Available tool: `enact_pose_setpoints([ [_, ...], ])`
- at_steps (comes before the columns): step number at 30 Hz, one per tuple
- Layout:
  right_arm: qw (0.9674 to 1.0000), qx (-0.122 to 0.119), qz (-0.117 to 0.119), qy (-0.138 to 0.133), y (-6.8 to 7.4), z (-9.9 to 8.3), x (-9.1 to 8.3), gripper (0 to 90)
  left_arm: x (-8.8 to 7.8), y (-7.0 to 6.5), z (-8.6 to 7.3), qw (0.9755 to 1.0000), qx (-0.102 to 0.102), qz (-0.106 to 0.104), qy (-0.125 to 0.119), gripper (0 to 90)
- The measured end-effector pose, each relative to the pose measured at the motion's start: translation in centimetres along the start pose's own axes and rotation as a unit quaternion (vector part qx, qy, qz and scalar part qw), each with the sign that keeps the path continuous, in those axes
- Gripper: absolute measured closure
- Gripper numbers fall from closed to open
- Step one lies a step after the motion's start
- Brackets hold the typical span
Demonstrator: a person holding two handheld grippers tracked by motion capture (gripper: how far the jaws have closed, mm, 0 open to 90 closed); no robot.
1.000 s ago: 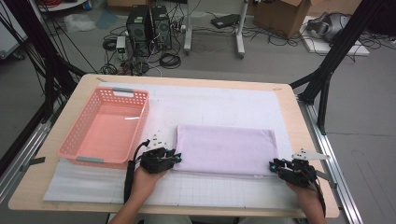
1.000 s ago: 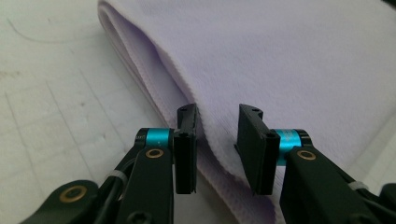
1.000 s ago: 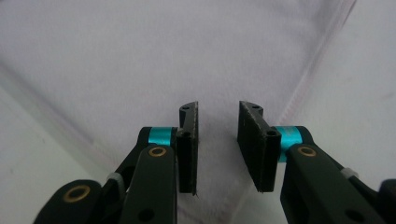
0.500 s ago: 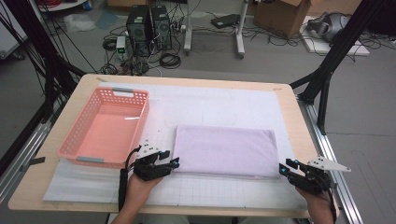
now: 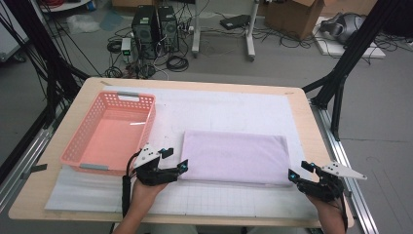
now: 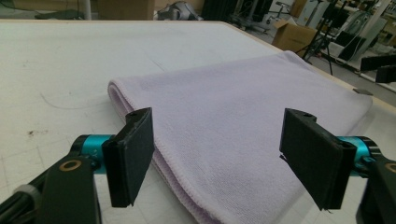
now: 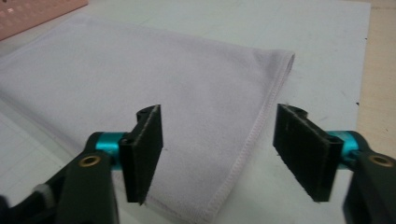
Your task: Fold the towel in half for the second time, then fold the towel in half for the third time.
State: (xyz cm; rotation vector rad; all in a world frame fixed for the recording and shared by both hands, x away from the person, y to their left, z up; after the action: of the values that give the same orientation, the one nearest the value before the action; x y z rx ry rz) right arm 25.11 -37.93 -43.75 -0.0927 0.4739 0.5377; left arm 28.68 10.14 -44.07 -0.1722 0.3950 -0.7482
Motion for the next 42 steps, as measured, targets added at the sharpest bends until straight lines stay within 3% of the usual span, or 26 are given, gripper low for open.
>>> enact_pose_setpoints([
  [2, 0.9999, -0.002, -0.009, -0.005, 0.04, 0.12, 0.23, 23.7, 0.01, 0.09, -0.06, 1.0000, 0.004, 0.003, 0.003, 20.6],
  [14, 1.0000, -0.004, -0.007, -0.003, 0.30, 0.35, 0.72, 22.2, 0.05, -0.04, -0.19, 0.9999, 0.013, 0.001, 0.006, 23.0],
  [42, 1.0000, -0.004, -0.002, 0.004, 0.30, 0.25, 1.00, 22.1, 0.46, 0.25, -0.65, 0.9994, 0.005, 0.013, 0.032, 25.4],
])
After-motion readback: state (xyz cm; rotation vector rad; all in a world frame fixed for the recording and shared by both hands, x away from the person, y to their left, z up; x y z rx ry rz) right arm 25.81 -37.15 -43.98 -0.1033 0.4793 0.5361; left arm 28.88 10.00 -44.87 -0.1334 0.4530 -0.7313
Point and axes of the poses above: each handheld gripper's, and its own axes: x roughly forward along the jaws, z roughly out of its top, y roughly to its left, the point moved 2 cm from there along x, roughly forward along the jaws, and after that the axes turned 5 degrees about -x, right-handed, at the moved point
